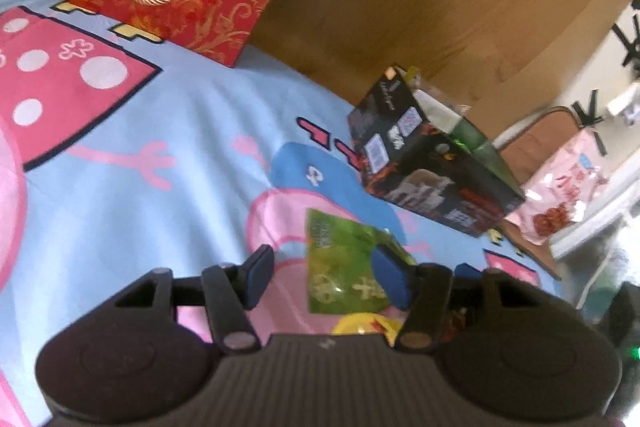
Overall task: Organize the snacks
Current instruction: 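Grasp the green snack bag with the left gripper, then carry the green snack bag into the black box and open the left gripper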
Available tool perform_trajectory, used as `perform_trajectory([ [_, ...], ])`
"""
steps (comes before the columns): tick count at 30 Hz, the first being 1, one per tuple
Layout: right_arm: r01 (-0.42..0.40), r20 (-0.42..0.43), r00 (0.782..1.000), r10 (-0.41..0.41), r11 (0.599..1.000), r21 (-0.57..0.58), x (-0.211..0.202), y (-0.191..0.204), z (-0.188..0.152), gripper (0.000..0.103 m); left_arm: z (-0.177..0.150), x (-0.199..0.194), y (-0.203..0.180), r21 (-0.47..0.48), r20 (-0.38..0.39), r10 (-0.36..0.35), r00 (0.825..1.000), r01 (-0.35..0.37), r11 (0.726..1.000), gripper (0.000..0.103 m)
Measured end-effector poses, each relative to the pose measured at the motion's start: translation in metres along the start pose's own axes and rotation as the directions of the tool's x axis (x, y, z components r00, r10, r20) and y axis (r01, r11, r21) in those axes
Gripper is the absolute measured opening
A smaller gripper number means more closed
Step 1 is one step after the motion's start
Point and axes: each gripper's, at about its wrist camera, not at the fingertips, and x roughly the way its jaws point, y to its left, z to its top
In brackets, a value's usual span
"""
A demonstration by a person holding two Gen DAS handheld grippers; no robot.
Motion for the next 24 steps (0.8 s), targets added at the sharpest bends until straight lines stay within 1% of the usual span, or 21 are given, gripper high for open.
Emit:
perform_trajectory([
  [1,0.005,-0.006,1.000,-0.005,0.999,0.043,-0.003,-0.008,0.001,0.045,0.001,0.002,0.001,-0.005,-0.007,-0.010,1.000,0.010,1.000,0.057],
  [2,0.015,0.008,1.000,-0.015,0.998,0.057,-0.007,-0.011,0.002,0.044,0.003,0.004,0.001,-0.009,-0.009,-0.016,1.000,0.016,1.000,0.057],
  [3,0.004,0.040,0.999,-0.006,0.998,0.066,-0.013,-0.012,0.003,0.044,0.003,0.005,0.000,-0.012,-0.013,-0.026,1.000,0.025,1.000,0.057],
  [4,-0.034,0.060,0.998,0.029,0.995,0.089,-0.018,-0.012,0.006,0.044,0.004,0.007,0.000,-0.018,-0.019,-0.038,0.999,0.038,0.999,0.056],
  [5,-0.094,0.072,0.994,0.085,0.988,0.122,-0.020,-0.013,0.008,0.044,0.004,0.008,0.000,-0.028,-0.022,-0.044,0.999,0.043,0.999,0.056],
  [6,-0.164,0.075,0.985,0.154,0.974,0.157,-0.020,-0.012,0.011,0.044,0.004,0.009,0.000,-0.036,-0.023,-0.043,0.999,0.043,0.998,0.054],
  [8,-0.235,0.046,0.972,0.230,0.952,0.196,-0.014,-0.009,0.013,0.044,0.002,0.007,-0.001,-0.043,-0.026,-0.043,0.999,0.042,0.998,0.054],
  [10,-0.299,-0.004,0.950,0.311,0.917,0.265,0.001,-0.011,0.009,0.044,0.000,0.004,0.000,-0.048,-0.029,-0.050,0.998,0.049,0.998,0.054],
  [11,-0.317,-0.020,0.941,0.339,0.897,0.309,0.008,-0.014,0.006,0.043,-0.002,0.003,0.001,-0.052,-0.025,-0.054,0.998,0.053,0.997,0.054],
  [12,-0.325,-0.020,0.936,0.351,0.886,0.330,0.011,-0.013,0.004,0.038,-0.004,0.003,0.002,-0.058,-0.017,-0.061,0.998,0.060,0.997,0.052],
  [13,-0.328,-0.007,0.937,0.350,0.884,0.333,0.013,-0.012,0.004,0.036,-0.006,0.003,0.003,-0.066,-0.011,-0.067,0.998,0.066,0.996,0.051],
  [14,-0.339,-0.008,0.932,0.362,0.879,0.337,0.013,-0.009,0.005,0.034,-0.008,0.004,0.002,-0.070,-0.005,-0.072,0.997,0.072,0.995,0.051],
  [16,-0.373,-0.022,0.913,0.408,0.853,0.365,0.020,-0.002,0.007,0.022,-0.007,0.006,-0.002,-0.055,-0.001,-0.060,0.998,0.060,0.997,0.049],
  [17,-0.377,-0.017,0.911,0.412,0.850,0.367,0.024,0.002,0.009,0.022,-0.007,0.007,-0.005,-0.042,0.002,-0.047,0.999,0.047,0.998,0.049],
  [18,-0.376,-0.014,0.913,0.408,0.853,0.361,0.023,0.005,0.010,0.021,-0.007,0.008,-0.006,-0.033,0.004,-0.039,0.999,0.039,0.999,0.046],
  [20,-0.378,-0.010,0.910,0.414,0.841,0.387,0.022,0.004,0.014,0.021,-0.007,0.008,-0.008,-0.036,0.004,-0.023,1.000,0.023,0.999,0.037],
  [21,-0.385,-0.001,0.907,0.422,0.829,0.405,0.023,0.000,0.015,0.020,-0.006,0.008,-0.007,-0.055,-0.001,-0.032,0.999,0.032,0.998,0.032],
  [23,-0.400,0.023,0.899,0.437,0.802,0.444,0.017,-0.009,0.010,0.018,-0.005,0.007,-0.006,-0.088,-0.010,-0.066,0.998,0.065,0.994,0.031],
  [24,-0.413,0.037,0.893,0.449,0.783,0.465,0.014,-0.015,0.008,0.015,-0.004,0.006,-0.009,-0.090,-0.006,-0.077,0.997,0.076,0.993,0.031],
])
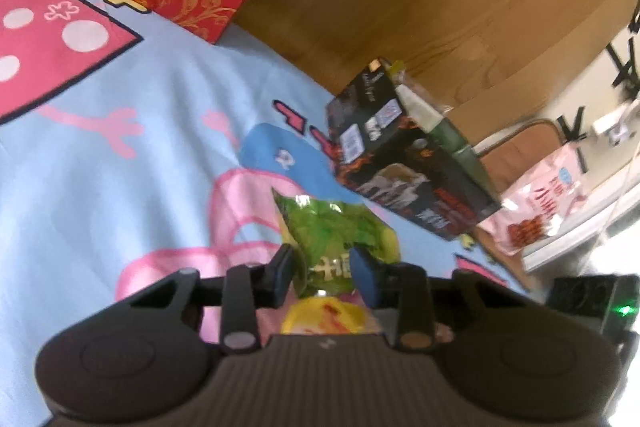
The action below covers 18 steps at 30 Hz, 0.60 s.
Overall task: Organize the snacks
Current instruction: 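Carry the green snack bag into the black box and open the left gripper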
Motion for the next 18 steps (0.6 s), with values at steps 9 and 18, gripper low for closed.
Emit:
perform_trajectory([
  [9,-0.044,0.222,0.974,0.039,0.999,0.015,-0.070,-0.002,0.026,0.015,0.034,0.000,-0.087,0.178,0.051,-0.089,0.995,0.079,0.981,0.031],
  [18,0.238,0.292,0.933,-0.212,0.969,-0.058,-0.050,-0.005,0.087,0.043,0.074,0.037,-0.113,0.193,0.115,-0.024,0.993,0.001,0.981,0.036],
])
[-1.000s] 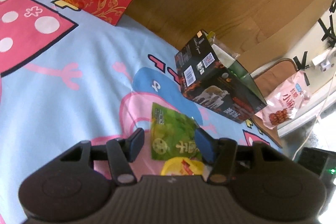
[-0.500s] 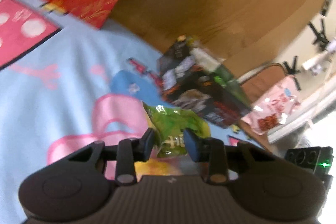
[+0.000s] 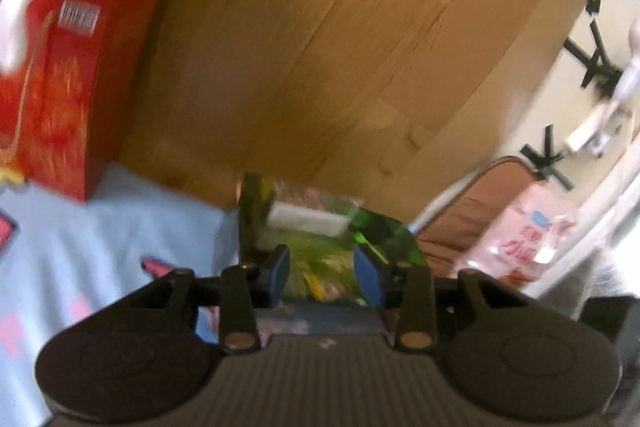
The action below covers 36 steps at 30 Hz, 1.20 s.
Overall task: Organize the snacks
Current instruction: 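Carry the green snack bag into the black box and open the left gripper, then reach the left gripper to the orange snack bag and grasp it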
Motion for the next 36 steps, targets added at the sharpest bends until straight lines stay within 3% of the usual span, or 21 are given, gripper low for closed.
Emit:
perform_trajectory([
  [3,0.015,0.049,0.999,-0.012,0.998,-0.064,-0.028,-0.006,-0.019,0.046,-0.024,-0.020,0.005,0.023,-0.010,-0.026,1.000,0.027,0.999,0.036],
  [5,-0.019,0.026,0.999,0.021,0.996,-0.084,-0.050,-0.012,-0.037,0.047,-0.045,-0.020,0.006,0.029,-0.084,-0.031,0.996,0.033,0.999,0.036],
  [7,-0.040,-0.038,0.999,0.036,0.991,-0.130,-0.065,-0.013,-0.057,0.058,-0.062,-0.013,0.005,0.046,-0.164,-0.025,0.986,0.033,0.998,0.036],
  [11,0.027,-0.124,0.989,-0.076,0.935,-0.352,-0.074,0.003,-0.108,0.072,-0.093,0.005,0.000,0.060,-0.263,0.007,0.965,0.009,0.998,0.036],
  [12,0.046,-0.130,0.986,-0.103,0.922,-0.385,-0.071,0.008,-0.114,0.074,-0.097,0.008,-0.002,0.057,-0.279,0.011,0.960,0.005,0.998,0.043],
  [13,0.047,-0.149,0.982,-0.114,0.918,-0.395,-0.068,0.007,-0.120,0.074,-0.099,0.011,-0.005,0.055,-0.288,0.012,0.957,0.004,0.998,0.049],
  [15,0.032,-0.193,0.975,-0.106,0.937,-0.349,-0.059,0.000,-0.121,0.074,-0.104,0.015,-0.011,0.073,-0.292,0.026,0.956,-0.005,0.997,0.050],
  [17,0.045,-0.173,0.979,-0.112,0.935,-0.352,-0.055,-0.004,-0.122,0.074,-0.110,0.018,-0.018,0.100,-0.285,0.059,0.957,-0.031,0.994,0.048],
  [18,0.059,-0.160,0.979,-0.124,0.931,-0.359,-0.054,-0.003,-0.122,0.073,-0.114,0.020,-0.021,0.108,-0.283,0.072,0.956,-0.043,0.993,0.044],
  [19,0.068,-0.149,0.980,-0.129,0.930,-0.361,-0.053,-0.005,-0.123,0.072,-0.116,0.022,-0.022,0.105,-0.293,0.073,0.953,-0.044,0.994,0.026],
  [21,0.070,-0.124,0.985,-0.123,0.930,-0.361,-0.053,-0.007,-0.126,0.068,-0.120,0.029,-0.020,0.039,-0.355,-0.001,0.935,0.016,0.999,0.008],
  [26,0.080,-0.104,0.988,-0.119,0.945,-0.317,-0.055,-0.012,-0.126,0.057,-0.123,0.028,-0.027,0.046,-0.322,0.021,0.947,-0.007,0.999,0.009],
  [31,0.037,-0.100,0.993,-0.066,0.962,-0.270,-0.065,-0.017,-0.124,0.043,-0.123,0.027,-0.034,0.060,-0.309,0.038,0.950,-0.020,0.998,0.012],
  [36,0.015,-0.114,0.993,-0.041,0.976,-0.219,-0.068,-0.022,-0.124,0.042,-0.122,0.031,-0.033,0.058,-0.318,0.041,0.947,-0.023,0.998,0.017],
])
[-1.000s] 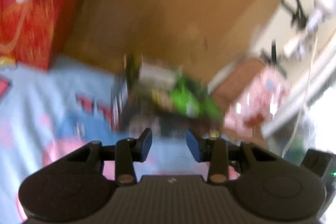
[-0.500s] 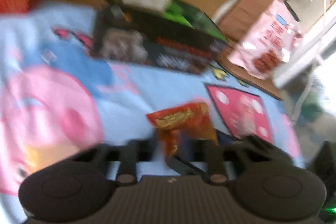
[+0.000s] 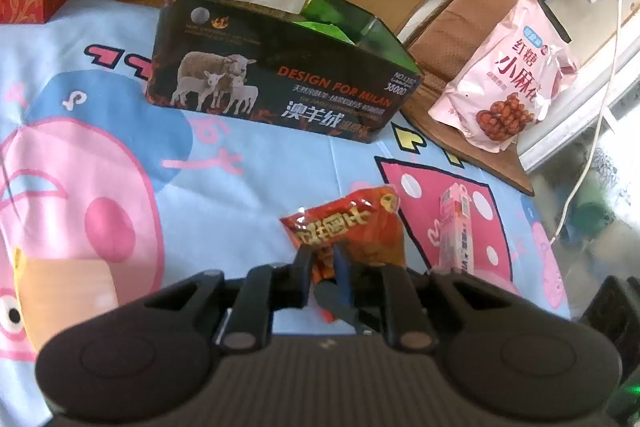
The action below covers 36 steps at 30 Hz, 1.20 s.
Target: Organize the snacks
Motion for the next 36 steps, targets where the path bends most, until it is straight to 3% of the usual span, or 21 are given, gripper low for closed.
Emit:
perform_trajectory([
  [3,-0.035,-0.003,0.999,0.035,0.998,0.058,-0.002,-0.008,0.001,0.041,0.000,0.001,0.007,-0.028,0.002,0.015,1.000,-0.015,0.999,0.018],
  [4,-0.033,-0.001,0.999,0.033,0.996,0.077,-0.003,-0.010,0.001,0.026,0.000,0.000,0.009,-0.035,0.000,0.005,1.000,-0.005,0.999,0.017],
  [9,-0.104,0.020,0.995,0.103,0.967,0.230,-0.003,-0.028,0.004,0.017,0.003,-0.011,0.010,-0.031,0.013,-0.048,0.999,0.048,0.998,0.017],
  [13,-0.204,0.122,0.977,0.172,0.923,0.326,-0.019,-0.032,0.014,0.016,0.015,-0.038,0.008,-0.009,0.076,-0.114,0.991,0.115,0.993,0.024],
  [17,-0.270,0.228,0.954,0.197,0.892,0.363,-0.026,-0.033,0.037,0.016,0.037,-0.060,-0.002,0.048,0.139,-0.151,0.979,0.146,0.988,0.024],
  [21,-0.310,0.295,0.934,0.202,0.868,0.388,-0.003,-0.033,0.080,0.016,0.077,-0.070,-0.006,0.072,0.240,-0.081,0.967,0.065,0.995,0.024],
  [23,-0.291,0.295,0.938,0.180,0.872,0.393,0.022,-0.030,0.105,0.020,0.099,-0.064,-0.001,0.081,0.273,-0.012,0.962,-0.010,0.997,0.024],
  [25,-0.171,0.206,0.974,0.099,0.912,0.373,0.053,-0.025,0.124,0.045,0.110,-0.058,0.012,0.033,0.277,0.086,0.957,-0.099,0.995,0.024],
  [26,-0.094,0.159,0.987,0.036,0.923,0.374,0.063,-0.025,0.126,0.046,0.110,-0.061,0.021,0.006,0.271,0.092,0.958,-0.098,0.995,0.024],
  [27,-0.060,0.148,0.989,0.004,0.925,0.375,0.064,-0.026,0.124,0.046,0.105,-0.068,0.031,0.001,0.282,0.054,0.958,-0.056,0.998,0.024],
  [28,-0.081,0.173,0.985,0.018,0.928,0.365,0.058,-0.026,0.118,0.046,0.097,-0.077,0.039,0.004,0.293,0.034,0.956,-0.037,0.999,0.028],
  [31,-0.101,0.225,0.974,0.024,0.936,0.338,0.031,-0.022,0.091,0.046,0.069,-0.097,0.064,-0.012,0.322,0.088,0.943,-0.089,0.996,0.033],
  [33,-0.140,0.225,0.972,0.073,0.944,0.300,0.020,-0.013,0.074,0.046,0.048,-0.107,0.082,-0.044,0.303,0.094,0.948,-0.085,0.995,0.033],
  [36,-0.229,0.110,0.971,0.213,0.961,0.156,0.024,0.018,0.053,0.046,0.020,-0.121,0.098,-0.068,0.276,0.101,0.956,-0.086,0.994,0.033],
])
